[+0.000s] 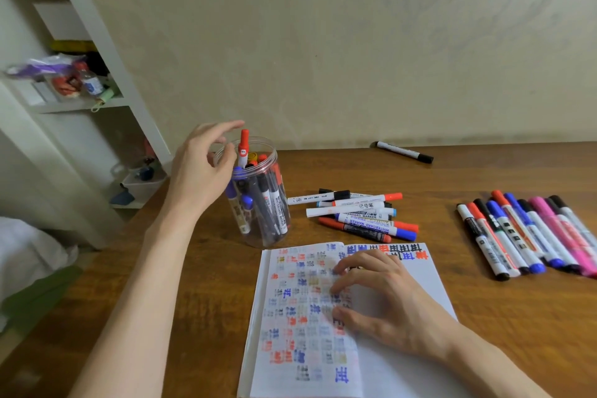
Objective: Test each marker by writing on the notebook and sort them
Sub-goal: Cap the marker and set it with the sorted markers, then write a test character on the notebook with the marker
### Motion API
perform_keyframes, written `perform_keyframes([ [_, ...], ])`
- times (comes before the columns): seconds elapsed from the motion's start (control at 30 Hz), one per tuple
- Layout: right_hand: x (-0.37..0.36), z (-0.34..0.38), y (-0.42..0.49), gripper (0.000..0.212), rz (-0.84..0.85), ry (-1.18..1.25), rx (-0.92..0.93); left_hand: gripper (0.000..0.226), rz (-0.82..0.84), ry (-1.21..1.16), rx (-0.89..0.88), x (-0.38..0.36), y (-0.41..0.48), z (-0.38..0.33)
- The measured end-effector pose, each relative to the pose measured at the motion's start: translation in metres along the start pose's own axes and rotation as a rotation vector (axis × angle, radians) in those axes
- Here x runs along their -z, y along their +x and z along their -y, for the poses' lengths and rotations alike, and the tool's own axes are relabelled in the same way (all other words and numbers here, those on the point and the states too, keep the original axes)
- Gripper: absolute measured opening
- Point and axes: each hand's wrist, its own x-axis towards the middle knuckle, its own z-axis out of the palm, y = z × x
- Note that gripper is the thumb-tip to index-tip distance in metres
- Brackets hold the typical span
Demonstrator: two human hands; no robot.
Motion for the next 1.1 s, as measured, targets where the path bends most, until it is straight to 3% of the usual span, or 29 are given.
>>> perform_keyframes([
  [0.23,-0.001,0.0,0.001,0.03,-0.014,0.002,0.014,0.039,0.093,-0.083,0.021,-0.006,-0.008,0.004],
  [0.47,0.0,0.0,0.001,0.031,0.002,0.003,0.002,0.084,0.087,-0.144,0.152,-0.01,-0.019,0.015],
  [0.73,0.0,0.001,0.001,0.033,0.007,0.006,-0.01,0.091,0.082,-0.079,0.125,-0.01,-0.02,0.012],
  [0.8,0.001,0.002,0.001,0.032,-0.002,0.016,-0.015,0.078,-0.069,-0.14,0.039,-0.018,-0.025,-0.003],
  [0.93,0.003,0.001,0.0,0.03,-0.041,0.051,-0.029,0.021,-0.476,-0.189,-0.252,-0.049,-0.041,-0.054],
  [1.0,0.003,0.0,0.0,0.03,-0.041,0.046,-0.024,0.01,-0.438,-0.259,-0.277,-0.071,-0.047,-0.083],
  [1.1,0.002,0.0,0.0,0.031,-0.05,0.027,-0.015,0.019,-0.098,-0.395,-0.164,-0.112,-0.041,-0.113],
])
